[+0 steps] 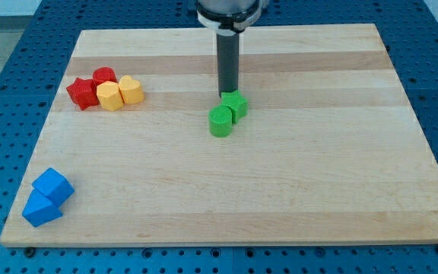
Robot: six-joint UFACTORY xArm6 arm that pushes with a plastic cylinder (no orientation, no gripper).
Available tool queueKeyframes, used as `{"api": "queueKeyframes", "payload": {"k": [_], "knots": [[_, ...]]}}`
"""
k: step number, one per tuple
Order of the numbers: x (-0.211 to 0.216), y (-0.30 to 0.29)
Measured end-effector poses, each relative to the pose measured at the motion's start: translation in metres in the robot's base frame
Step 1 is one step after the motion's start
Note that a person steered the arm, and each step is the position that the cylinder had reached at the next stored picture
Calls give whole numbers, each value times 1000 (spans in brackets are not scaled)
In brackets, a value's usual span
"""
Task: Push the green blocks to the bottom center
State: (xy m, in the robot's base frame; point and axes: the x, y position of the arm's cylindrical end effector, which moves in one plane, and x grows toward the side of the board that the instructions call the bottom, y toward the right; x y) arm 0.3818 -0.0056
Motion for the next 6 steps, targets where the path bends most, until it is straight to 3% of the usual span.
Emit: {"api": "queueKeyframes", "payload": {"k": [5, 6], "knots": [[90, -38], [71, -38]]}}
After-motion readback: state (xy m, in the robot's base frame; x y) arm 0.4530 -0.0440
